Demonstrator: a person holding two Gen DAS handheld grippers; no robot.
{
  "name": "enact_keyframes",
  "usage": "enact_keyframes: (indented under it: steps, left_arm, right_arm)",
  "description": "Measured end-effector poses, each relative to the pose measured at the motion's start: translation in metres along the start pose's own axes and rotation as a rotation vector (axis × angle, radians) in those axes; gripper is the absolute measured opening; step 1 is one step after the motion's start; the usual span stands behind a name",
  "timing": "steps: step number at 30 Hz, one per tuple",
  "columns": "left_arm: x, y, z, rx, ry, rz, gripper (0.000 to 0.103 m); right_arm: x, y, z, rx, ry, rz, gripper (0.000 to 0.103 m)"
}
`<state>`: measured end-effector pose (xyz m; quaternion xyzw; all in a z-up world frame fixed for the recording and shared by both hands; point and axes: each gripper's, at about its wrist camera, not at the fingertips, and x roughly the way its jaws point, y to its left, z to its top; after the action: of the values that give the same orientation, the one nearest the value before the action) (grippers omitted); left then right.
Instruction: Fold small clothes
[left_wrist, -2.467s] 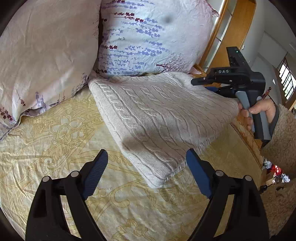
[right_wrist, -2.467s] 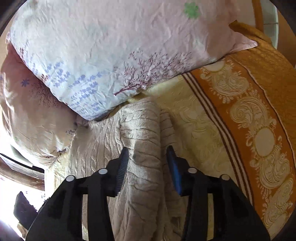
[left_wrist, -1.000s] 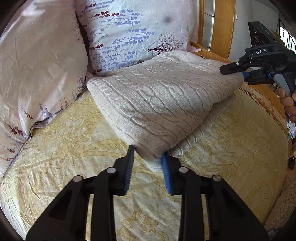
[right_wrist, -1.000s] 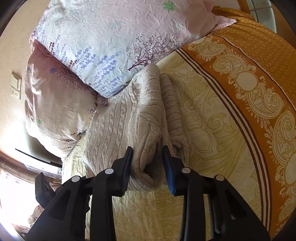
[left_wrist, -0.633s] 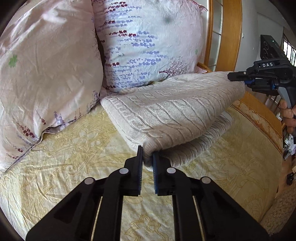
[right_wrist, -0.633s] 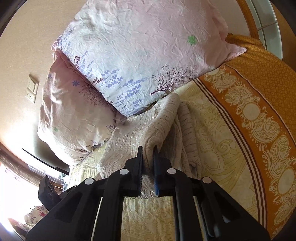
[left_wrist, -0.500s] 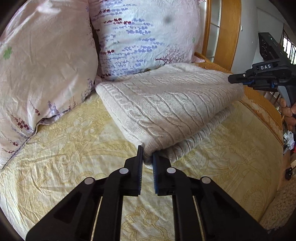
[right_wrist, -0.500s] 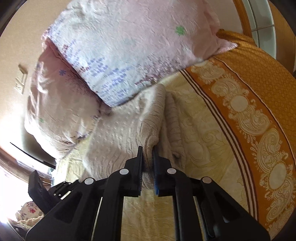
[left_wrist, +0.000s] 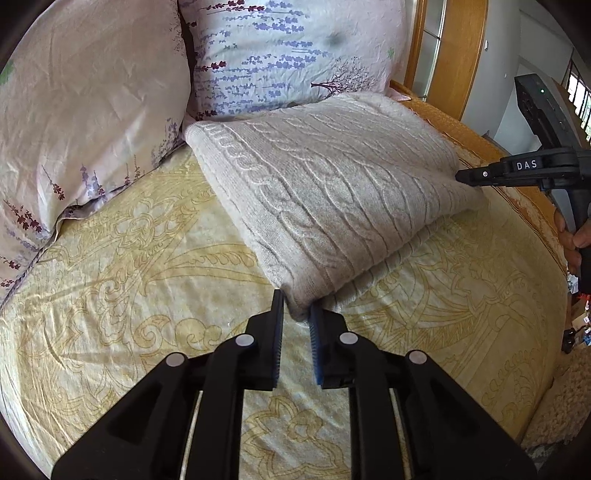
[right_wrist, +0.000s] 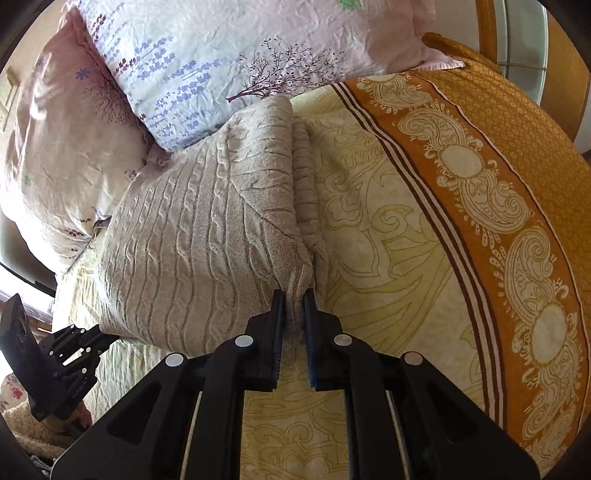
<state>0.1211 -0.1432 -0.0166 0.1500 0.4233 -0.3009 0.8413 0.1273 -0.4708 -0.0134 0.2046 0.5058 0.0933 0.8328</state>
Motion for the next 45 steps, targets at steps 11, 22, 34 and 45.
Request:
enact_keyframes:
  steps: [11,22,34,45]
  left_arm:
    - [-0.042,-0.017,0.033,0.087,-0.197,-0.073,0.061]
    - [0.012,-0.034,0.032,0.112,0.004,-0.222,0.039]
    - [-0.021,-0.015,0.044,0.003,-0.079,-0.322,0.064]
    - [0.031,0.066,0.11,-0.428,0.081,-0.186,0.086]
  right_arm:
    - [-0.012,-0.017,0.032,0.182,-0.07,0.187,0.054]
    - [0.006,-0.009,0.044,0.094,-0.052,0.052,0.015]
    - [-0.004,-0.028,0.047,0.172,-0.058,0.146,0.057]
    - [0.024,-0.04,0.094,0.315,-0.001,0.28,0.088]
